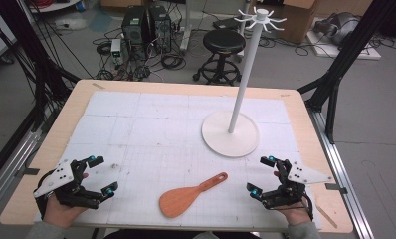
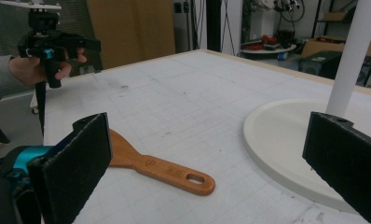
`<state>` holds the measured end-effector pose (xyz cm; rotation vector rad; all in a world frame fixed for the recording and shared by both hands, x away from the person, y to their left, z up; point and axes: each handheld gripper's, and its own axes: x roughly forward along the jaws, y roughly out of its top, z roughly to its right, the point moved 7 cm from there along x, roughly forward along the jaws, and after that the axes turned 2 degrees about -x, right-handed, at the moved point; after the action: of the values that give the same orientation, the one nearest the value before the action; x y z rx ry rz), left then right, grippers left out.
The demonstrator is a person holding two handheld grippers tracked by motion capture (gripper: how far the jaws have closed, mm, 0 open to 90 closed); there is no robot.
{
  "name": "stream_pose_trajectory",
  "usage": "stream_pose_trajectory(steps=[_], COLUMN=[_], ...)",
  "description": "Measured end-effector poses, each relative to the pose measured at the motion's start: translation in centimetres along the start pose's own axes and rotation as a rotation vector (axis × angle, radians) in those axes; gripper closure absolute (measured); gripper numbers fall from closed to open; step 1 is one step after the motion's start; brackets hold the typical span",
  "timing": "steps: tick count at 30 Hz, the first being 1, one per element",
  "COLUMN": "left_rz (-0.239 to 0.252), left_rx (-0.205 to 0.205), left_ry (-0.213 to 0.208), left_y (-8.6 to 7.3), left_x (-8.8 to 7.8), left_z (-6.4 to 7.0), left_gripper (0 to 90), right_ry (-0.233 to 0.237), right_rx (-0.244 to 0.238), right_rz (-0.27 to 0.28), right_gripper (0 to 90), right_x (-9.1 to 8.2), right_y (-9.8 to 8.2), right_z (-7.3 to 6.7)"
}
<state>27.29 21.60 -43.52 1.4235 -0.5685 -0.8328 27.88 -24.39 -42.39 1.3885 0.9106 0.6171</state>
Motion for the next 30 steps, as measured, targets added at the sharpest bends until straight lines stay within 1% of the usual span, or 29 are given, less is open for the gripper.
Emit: stream_pose_trajectory(steps=[5,10,13,15,18,20,22,23,24,25,26,28,29,30], left_rz=[0.001,0.0,0.0,0.0,-0.007,-0.006,-0.006,-0.01,-0.011,-0.011,-0.011,-0.012,-0.012,-0.012], left_rx=[0.001,-0.003,0.005,0.003,0.005,0.001,0.003,0.003,0.003,0.003,0.002,0.003,0.003,0.003], left_ry=[0.0,0.002,0.004,0.005,0.008,0.007,0.006,0.003,0.005,0.005,0.006,0.006,0.007,0.007], left_y=[0.0,0.0,0.1,0.1,0.0,-0.1,-0.1,-0.1,-0.1,-0.1,-0.2,-0.2,-0.2,-0.2], left_x=[0.0,0.0,-0.1,-0.1,-0.1,0.0,0.0,0.0,0.0,0.0,0.1,0.0,0.1,0.1], left_z=[0.0,0.0,0.0,0.0,-0.1,0.0,0.0,0.1,0.1,0.1,0.1,0.1,0.1,0.1], left_gripper=[1.8,1.8,1.8,1.8,1.8,1.8,1.8,1.8,1.8,1.8,1.8,1.8,1.8,1.8], right_ry=[-0.009,-0.025,-0.027,-0.019,-0.023,-0.016,0.005,0.005,0.019,0.019,0.021,0.042,0.044,0.056], right_rx=[-0.01,0.005,-0.006,-0.009,0.008,0.006,-0.001,-0.001,-0.008,-0.016,-0.015,-0.014,-0.02,-0.029], right_rz=[-0.007,-0.011,-0.02,-0.018,-0.046,-0.055,-0.055,-0.055,-0.056,-0.054,-0.056,-0.053,-0.053,-0.046], right_gripper=[0.0,0.0,0.0,0.0,0.0,1.1,8.9,8.9,18.6,19.0,22.0,31.7,36.8,42.2], right_x=[0.2,0.4,0.5,0.7,1.1,1.3,1.4,1.4,1.5,1.5,1.6,1.6,1.6,1.6], right_y=[0.0,0.0,0.1,0.2,0.2,0.2,0.3,0.3,0.4,0.5,0.5,0.6,0.6,0.7], right_z=[0.0,0.2,0.1,0.0,-0.1,-0.2,-0.5,-0.5,-0.7,-0.8,-0.9,-1.1,-1.2,-1.4])
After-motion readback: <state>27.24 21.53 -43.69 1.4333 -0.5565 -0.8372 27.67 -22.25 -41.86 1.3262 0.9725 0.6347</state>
